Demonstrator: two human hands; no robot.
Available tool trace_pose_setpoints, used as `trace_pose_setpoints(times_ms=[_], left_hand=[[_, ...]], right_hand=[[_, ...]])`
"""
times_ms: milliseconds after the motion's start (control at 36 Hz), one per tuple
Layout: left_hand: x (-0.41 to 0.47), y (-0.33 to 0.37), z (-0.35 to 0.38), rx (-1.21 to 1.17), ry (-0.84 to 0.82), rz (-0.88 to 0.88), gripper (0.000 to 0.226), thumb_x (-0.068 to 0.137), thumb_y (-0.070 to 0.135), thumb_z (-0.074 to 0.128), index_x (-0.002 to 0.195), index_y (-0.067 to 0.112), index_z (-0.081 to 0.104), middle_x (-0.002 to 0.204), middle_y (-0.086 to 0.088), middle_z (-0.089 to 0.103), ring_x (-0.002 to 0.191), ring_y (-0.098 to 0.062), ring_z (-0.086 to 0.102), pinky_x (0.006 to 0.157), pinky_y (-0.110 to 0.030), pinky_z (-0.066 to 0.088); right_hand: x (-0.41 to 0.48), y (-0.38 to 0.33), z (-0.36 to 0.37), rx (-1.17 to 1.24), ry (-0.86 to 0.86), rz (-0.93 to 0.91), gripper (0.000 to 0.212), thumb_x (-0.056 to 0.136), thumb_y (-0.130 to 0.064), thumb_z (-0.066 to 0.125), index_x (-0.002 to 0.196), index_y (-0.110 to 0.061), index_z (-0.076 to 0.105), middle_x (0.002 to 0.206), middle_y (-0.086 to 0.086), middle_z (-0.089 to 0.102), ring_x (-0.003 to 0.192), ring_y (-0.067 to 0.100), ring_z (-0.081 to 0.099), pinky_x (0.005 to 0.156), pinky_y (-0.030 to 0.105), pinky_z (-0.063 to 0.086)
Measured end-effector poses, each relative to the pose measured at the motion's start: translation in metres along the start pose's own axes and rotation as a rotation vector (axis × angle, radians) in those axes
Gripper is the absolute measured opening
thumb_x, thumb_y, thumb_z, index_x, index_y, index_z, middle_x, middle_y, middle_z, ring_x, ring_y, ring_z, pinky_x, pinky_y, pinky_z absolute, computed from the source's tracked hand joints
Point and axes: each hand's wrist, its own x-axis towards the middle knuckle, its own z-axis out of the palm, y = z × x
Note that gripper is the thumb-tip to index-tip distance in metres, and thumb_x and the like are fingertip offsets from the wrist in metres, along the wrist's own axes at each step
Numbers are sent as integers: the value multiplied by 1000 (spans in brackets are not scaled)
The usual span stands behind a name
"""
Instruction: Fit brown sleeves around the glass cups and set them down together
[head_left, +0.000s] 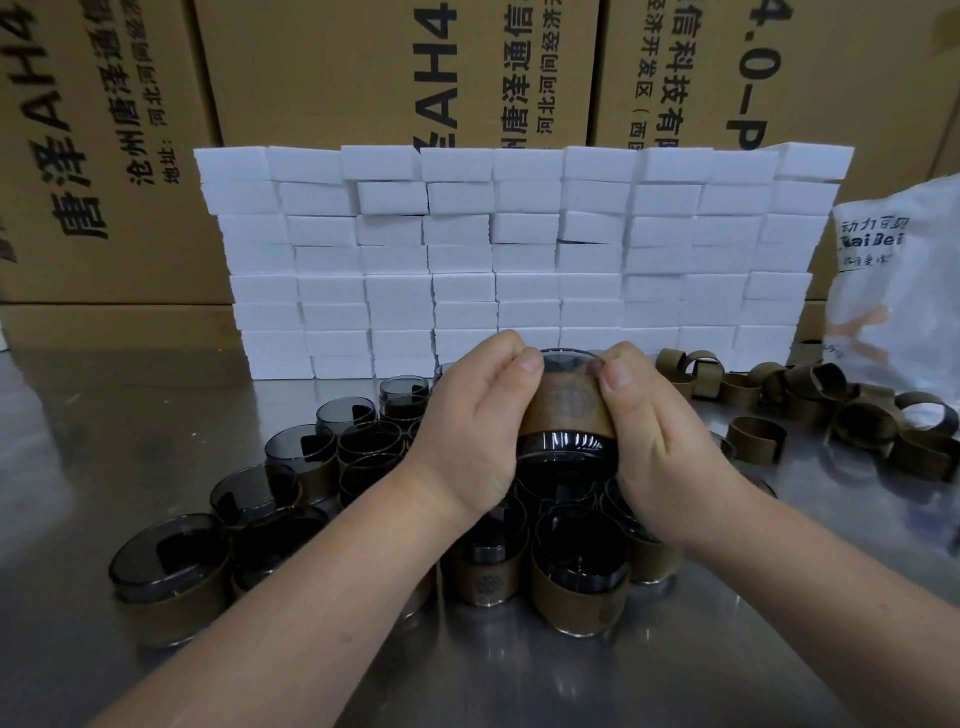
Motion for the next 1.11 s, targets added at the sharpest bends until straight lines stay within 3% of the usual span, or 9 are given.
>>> trace_pose_setpoints(times_ms=[167, 250, 333, 444, 639, 722, 778, 917, 1111], left_hand=[[12, 1, -15, 125, -10, 31, 35, 81, 51, 37, 64, 20, 37, 56, 13, 39, 56, -4, 35, 56, -20, 32], [20, 4, -24, 183, 17, -39, 39, 79, 60, 31, 63, 27, 44, 61, 11, 42, 62, -10, 40, 63, -30, 35], [20, 6, -25, 272, 3, -45, 49, 78, 64, 24, 68, 21, 45, 67, 7, 47, 68, -14, 44, 69, -39, 38], [13, 7, -22, 503, -64, 149, 51, 83, 58, 13, 69, 18, 42, 63, 10, 42, 61, -4, 40, 60, -24, 32], [10, 8, -16, 411, -35, 155, 46, 85, 56, 14, 88, 29, 50, 89, 7, 53, 85, -11, 54, 79, -35, 46], [12, 0, -14, 347, -28, 13, 47, 87, 61, 17, 130, 47, 31, 139, 11, 37, 127, -4, 37, 107, -26, 28], [16, -11, -18, 482, -99, -144, 56, 93, 57, 20, 145, 42, 8, 155, 12, 8, 137, 2, 12, 109, -20, 8], [9, -41, -22, 1204, -532, -379, 65, 94, 57, 24, 148, 32, 0, 158, -2, -6, 144, -23, -10, 114, -44, 0], [-5, -61, -15, 1223, -711, -562, 62, 94, 59, 14, 148, 32, 1, 158, -3, -5, 144, -25, -8, 113, -48, -2]], right_hand=[[14, -11, -14, -218, -160, 83, 47, 84, -68, 14, 86, -34, 46, 78, -12, 58, 79, -2, 52, 69, 15, 38], [18, -17, -21, -133, -207, 177, 36, 76, -64, 33, 104, -49, 49, 99, -28, 59, 90, -14, 55, 74, 4, 40], [19, -22, -24, -2, -188, 194, 31, 76, -43, 54, 102, -59, 46, 112, -23, 59, 82, 8, 65, 79, 20, 51], [16, -27, -23, -17, -216, 107, 46, 80, -21, 65, 103, -57, 47, 101, -26, 63, 70, 15, 63, 72, 22, 52], [17, -27, -21, -183, -190, 37, 45, 82, -13, 69, 89, -54, 50, 73, -42, 55, 67, -8, 56, 63, 2, 38], [20, -19, -24, -221, -81, 86, 40, 80, -13, 71, 79, -48, 51, 63, -24, 61, 58, -7, 54, 57, 3, 37], [22, -13, -29, -238, -5, 139, 33, 81, -13, 70, 75, -41, 53, 59, -12, 57, 50, -6, 52, 50, 4, 36], [25, 9, -34, -315, 99, 249, 27, 80, -18, 71, 70, -35, 53, 60, -9, 55, 45, -1, 50, 45, 12, 33], [42, 45, -14, -469, -10, 326, 27, 79, -23, 72, 63, -29, 50, 65, -14, 54, 61, -1, 47, 51, 20, 30]])
